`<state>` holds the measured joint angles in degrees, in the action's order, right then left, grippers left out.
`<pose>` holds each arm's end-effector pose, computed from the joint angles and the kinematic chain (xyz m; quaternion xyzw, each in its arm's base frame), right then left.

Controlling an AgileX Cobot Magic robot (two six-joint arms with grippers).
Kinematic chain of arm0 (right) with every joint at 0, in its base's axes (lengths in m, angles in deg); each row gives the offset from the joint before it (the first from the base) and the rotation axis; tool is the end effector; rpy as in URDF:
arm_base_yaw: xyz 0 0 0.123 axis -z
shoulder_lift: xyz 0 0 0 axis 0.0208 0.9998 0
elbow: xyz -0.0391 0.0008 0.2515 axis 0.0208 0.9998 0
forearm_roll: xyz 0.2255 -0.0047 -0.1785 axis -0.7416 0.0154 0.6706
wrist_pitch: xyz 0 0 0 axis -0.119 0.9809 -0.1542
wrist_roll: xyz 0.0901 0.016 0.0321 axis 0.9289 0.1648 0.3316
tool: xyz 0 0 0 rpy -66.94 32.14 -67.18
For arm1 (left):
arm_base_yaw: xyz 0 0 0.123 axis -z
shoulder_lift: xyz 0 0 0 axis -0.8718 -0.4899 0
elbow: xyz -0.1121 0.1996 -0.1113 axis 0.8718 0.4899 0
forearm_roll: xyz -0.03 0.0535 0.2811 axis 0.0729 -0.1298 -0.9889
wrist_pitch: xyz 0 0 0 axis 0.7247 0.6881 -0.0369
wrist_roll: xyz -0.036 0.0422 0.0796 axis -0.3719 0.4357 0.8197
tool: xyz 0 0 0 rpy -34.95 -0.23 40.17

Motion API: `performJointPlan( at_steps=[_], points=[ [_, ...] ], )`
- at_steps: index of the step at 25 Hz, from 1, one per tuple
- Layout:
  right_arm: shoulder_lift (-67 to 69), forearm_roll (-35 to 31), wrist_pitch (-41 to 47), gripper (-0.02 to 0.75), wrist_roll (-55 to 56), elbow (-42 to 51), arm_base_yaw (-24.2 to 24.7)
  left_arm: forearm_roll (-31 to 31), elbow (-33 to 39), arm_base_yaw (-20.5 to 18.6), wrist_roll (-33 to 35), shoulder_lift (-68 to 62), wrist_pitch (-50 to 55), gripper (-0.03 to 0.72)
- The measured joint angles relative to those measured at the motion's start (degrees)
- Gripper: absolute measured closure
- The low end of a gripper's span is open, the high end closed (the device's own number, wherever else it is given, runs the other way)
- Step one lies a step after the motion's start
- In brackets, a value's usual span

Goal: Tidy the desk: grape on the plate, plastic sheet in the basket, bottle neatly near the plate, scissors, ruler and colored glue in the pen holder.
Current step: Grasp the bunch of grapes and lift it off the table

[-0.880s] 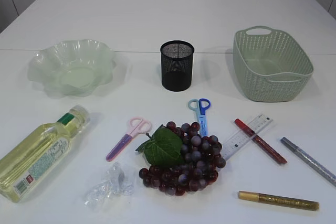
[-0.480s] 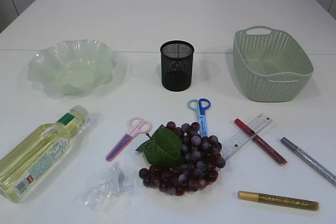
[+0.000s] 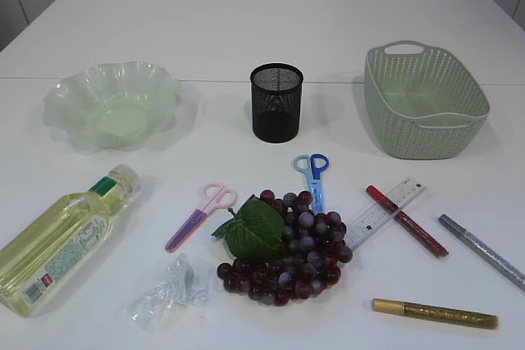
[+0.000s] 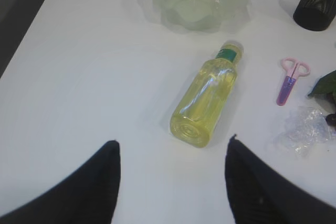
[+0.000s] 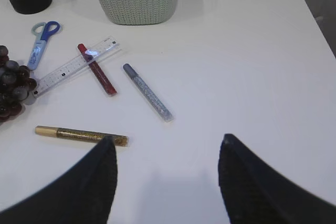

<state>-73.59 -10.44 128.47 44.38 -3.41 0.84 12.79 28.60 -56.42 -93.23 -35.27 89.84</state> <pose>0.0551 -0.0044 0.2858 0.0024 0.8713 -0.0303 0.4899 0.0593 -0.0019 0.2967 -0.0240 0.8592 -0.0380 0.5097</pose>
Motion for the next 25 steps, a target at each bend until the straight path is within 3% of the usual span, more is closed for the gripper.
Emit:
performJointPlan(
  at_steps=[12,20,25],
  points=[
    [0.0,0.0,0.0,0.253,0.0,0.0,0.0,0.0,0.0,0.0,0.0,0.0,0.0,0.231],
    [0.0,0.11,-0.16,0.253,0.18,0.0,0.0,-4.54,0.0,0.0,0.0,0.0,0.0,0.231],
    [0.0,-1.55,-4.56,0.253,1.89,-1.95,0.0,-3.77,-0.45,0.0,0.0,0.0,-1.13,0.231]
  ],
)
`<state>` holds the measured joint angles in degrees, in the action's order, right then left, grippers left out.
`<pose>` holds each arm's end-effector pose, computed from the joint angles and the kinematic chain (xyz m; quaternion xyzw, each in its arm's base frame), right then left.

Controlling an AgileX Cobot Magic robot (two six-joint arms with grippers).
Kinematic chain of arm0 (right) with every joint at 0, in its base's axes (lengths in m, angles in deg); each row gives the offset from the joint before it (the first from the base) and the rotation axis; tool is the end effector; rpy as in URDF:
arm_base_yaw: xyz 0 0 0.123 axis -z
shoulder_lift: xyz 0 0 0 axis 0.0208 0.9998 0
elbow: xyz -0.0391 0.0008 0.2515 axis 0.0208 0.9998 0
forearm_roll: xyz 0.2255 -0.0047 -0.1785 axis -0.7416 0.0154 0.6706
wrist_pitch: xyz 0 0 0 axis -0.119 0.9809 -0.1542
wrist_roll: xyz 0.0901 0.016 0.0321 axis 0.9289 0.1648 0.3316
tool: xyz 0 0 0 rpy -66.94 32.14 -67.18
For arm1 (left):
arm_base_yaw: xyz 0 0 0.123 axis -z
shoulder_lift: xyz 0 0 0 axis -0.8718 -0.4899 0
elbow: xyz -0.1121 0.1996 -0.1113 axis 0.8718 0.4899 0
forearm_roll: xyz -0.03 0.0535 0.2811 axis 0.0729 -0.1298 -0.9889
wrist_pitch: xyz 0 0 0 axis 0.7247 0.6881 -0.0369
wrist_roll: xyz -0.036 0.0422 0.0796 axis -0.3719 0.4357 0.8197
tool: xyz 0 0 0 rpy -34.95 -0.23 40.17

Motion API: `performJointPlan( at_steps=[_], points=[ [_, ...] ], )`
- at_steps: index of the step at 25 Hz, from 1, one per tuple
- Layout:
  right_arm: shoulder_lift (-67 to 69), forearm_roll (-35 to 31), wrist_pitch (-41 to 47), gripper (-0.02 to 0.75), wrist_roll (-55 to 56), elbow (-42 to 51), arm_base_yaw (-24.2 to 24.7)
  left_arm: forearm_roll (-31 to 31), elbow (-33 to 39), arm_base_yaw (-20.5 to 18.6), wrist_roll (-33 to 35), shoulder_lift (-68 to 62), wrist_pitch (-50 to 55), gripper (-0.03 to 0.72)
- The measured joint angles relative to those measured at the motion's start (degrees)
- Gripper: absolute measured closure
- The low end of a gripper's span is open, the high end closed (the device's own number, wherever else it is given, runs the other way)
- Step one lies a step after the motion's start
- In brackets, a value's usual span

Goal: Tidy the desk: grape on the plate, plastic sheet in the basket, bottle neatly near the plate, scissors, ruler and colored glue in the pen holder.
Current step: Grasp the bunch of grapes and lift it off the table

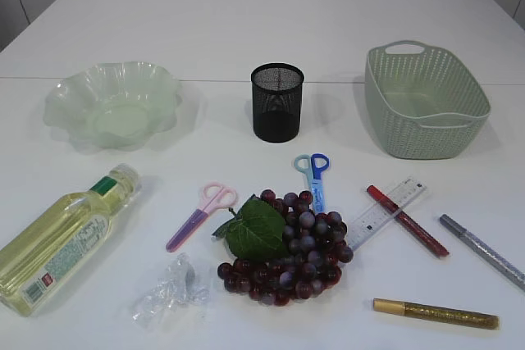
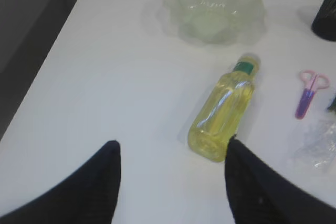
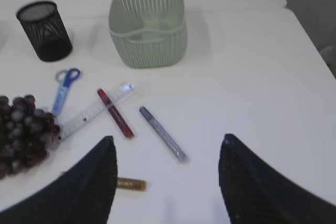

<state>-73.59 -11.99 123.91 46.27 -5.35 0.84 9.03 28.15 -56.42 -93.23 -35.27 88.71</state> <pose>0.0542 -0.0019 0.3030 0.0150 0.8420 -0.0096 0.5392 0.0594 0.0037 0.3011 -0.0258 0.8512 -0.0066 0.5242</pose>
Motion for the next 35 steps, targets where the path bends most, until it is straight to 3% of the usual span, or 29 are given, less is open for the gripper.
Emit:
performJointPlan(
  at_steps=[6,12,16,19,27,35],
  points=[
    [8.65,-1.08,-7.3,0.253,0.51,-3.91,0.0,4.17,-3.18,0.0,0.0,-2.74,-4.57,0.231],
    [21.1,-1.49,-13.82,0.253,2.71,-4.06,0.0,2.12,-3.39,-0.03,0.0,-11.58,-13.6,0.232],
    [29.9,-1.49,-15.25,0.253,3.56,-4.06,0.0,1.51,-3.39,-0.03,0.0,-19.06,-17.57,0.232],
    [34.42,-2.57,-15.25,0.253,3.56,-4.06,0.0,4.49,-3.39,-0.03,0.0,-25.23,-20.98,0.233],
    [35.89,-3.63,-12.41,0.253,3.77,-6.07,0.0,12.58,-5.65,6.58,3.73,-40.13,-22.39,0.233],
    [36.79,-3.64,-10.56,0.253,4.52,-6.46,-0.59,17.96,-19.29,14.47,8.16,-61.22,-16.71,0.235]
  ],
)
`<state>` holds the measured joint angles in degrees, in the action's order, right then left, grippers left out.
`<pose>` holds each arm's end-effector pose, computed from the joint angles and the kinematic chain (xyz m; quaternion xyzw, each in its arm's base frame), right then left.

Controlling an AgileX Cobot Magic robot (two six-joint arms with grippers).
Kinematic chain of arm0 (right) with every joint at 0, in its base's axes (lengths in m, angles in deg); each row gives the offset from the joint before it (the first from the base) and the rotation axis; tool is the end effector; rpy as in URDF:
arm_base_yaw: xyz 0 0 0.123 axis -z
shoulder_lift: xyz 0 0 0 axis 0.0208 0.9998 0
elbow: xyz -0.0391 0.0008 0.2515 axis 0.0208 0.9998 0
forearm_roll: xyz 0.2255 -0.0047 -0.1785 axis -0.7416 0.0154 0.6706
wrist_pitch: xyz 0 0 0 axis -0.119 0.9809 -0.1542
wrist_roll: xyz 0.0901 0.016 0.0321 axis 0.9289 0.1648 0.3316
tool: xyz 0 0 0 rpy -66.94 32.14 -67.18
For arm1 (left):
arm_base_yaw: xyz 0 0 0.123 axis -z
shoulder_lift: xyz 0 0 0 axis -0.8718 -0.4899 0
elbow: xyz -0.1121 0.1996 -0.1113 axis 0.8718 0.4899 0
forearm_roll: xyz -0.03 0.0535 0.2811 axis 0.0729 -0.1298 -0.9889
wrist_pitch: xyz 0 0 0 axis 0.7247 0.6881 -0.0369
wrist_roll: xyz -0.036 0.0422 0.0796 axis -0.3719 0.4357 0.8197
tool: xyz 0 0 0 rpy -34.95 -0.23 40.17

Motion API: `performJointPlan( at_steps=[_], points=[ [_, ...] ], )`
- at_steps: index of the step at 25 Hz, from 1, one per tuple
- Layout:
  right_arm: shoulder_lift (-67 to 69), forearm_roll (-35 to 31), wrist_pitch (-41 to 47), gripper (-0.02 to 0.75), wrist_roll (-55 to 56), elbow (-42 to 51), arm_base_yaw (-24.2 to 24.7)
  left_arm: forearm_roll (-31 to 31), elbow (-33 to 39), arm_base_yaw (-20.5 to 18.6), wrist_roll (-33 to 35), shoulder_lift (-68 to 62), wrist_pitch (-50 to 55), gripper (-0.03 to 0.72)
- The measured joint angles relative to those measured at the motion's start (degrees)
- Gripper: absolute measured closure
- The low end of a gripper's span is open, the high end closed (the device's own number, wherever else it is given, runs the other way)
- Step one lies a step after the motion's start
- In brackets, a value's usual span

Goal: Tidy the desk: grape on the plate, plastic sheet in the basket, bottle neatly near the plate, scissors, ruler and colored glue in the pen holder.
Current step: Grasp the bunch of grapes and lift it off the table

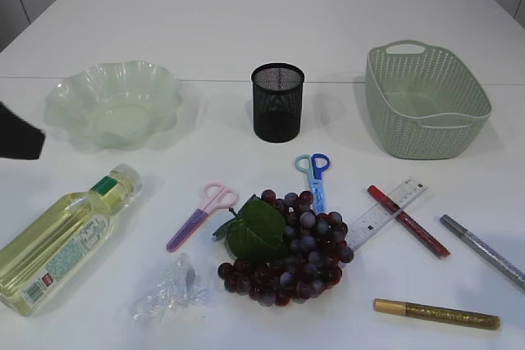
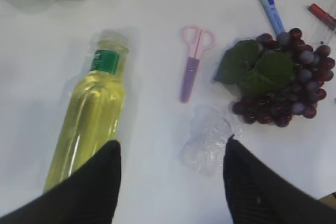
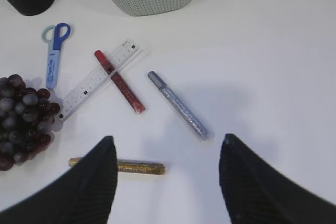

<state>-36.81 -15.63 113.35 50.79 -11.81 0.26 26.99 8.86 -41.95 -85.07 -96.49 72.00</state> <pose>0.1702 0.0005 0.2843 0.0569 0.9200 0.0407 0.3856 0.2435 -0.0984 0.2727 0.1126 0.9347 -0.1481 0.3027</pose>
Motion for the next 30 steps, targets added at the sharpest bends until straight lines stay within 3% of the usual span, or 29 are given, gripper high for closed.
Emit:
performJointPlan(
  at_steps=[9,14,30],
  points=[
    [7.48,1.09,1.04,0.253,0.06,-0.54,0.0,2.17,-15.12,10.45,0.25,-17.48,1.75,0.235],
    [10.67,1.23,1.04,0.253,0.06,-0.52,0.0,2.47,-19.05,15.72,-5.16,-25.04,-1.04,0.235],
    [10.69,1.58,1.04,0.253,0.06,-0.66,0.0,2.6,-29.52,22.21,-27.71,-45.38,-6.78,0.235]
  ],
)
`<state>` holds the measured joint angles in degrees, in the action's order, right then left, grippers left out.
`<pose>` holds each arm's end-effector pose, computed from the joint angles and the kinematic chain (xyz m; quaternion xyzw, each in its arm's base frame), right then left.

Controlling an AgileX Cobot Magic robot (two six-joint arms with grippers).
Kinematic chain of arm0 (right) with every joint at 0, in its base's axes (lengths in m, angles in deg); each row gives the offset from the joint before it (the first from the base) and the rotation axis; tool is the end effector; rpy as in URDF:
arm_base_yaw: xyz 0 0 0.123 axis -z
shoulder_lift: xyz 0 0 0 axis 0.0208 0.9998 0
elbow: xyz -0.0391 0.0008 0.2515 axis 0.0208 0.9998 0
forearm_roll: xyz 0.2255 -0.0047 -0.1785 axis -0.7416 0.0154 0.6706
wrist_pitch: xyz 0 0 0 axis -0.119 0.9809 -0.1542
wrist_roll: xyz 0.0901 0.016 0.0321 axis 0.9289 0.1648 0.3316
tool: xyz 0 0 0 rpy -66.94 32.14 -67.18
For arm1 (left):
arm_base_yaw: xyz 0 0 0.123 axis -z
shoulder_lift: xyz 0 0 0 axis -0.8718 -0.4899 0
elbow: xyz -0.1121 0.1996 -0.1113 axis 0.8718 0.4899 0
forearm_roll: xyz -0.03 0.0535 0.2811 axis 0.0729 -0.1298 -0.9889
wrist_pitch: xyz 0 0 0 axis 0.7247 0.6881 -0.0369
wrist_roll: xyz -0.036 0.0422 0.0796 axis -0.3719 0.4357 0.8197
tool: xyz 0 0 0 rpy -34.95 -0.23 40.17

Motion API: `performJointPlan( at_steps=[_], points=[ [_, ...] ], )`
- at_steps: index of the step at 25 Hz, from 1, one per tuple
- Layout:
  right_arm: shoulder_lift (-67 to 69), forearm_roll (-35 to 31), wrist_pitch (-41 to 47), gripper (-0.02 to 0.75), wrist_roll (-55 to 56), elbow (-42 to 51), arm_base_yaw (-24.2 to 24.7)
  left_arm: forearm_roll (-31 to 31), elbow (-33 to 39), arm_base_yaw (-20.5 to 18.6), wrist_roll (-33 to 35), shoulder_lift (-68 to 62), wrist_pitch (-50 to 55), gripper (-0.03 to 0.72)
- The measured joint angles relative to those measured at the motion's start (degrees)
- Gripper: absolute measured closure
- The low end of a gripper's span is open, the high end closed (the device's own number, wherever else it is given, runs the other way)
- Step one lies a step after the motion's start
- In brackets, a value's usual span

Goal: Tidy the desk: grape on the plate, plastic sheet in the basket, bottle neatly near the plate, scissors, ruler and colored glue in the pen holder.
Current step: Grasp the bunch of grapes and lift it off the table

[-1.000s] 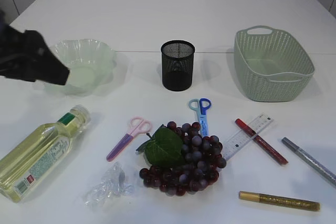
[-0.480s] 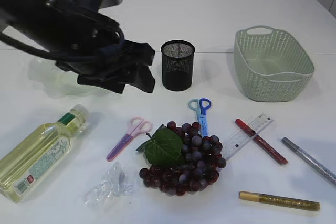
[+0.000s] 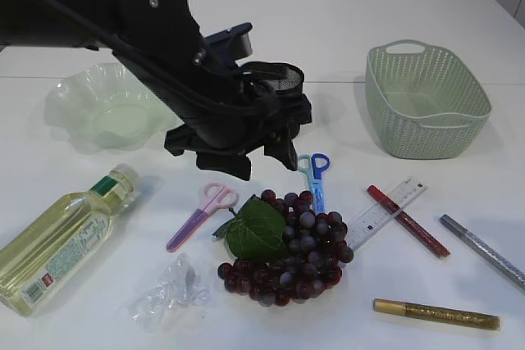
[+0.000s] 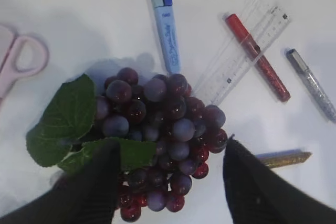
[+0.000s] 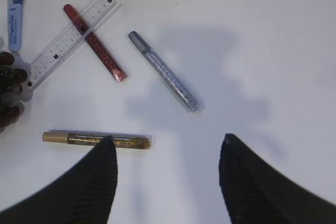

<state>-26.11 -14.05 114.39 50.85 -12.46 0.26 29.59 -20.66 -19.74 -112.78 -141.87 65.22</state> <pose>0.1966 -0.0022 0.2527 0.0566 0.9534 0.0248 0.2953 0.3152 -0.2942 0.1755 0.0382 0.9627 -0.2250 0.1451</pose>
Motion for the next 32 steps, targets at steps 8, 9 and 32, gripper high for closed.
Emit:
performJointPlan(
  at_steps=[8,9,32],
  points=[
    [0.0,0.11,0.0,0.253,0.0,0.0,0.0,1.62,-0.06,3.0,-2.91,-4.18,-0.81,0.159],
    [0.0,0.11,0.0,0.253,0.0,0.0,0.0,2.89,-0.06,3.13,-3.02,-4.64,-0.91,0.133],
    [0.0,0.11,0.0,0.253,0.0,0.0,0.0,2.11,-0.13,4.0,-24.43,-10.34,-4.58,0.105]
  ],
)
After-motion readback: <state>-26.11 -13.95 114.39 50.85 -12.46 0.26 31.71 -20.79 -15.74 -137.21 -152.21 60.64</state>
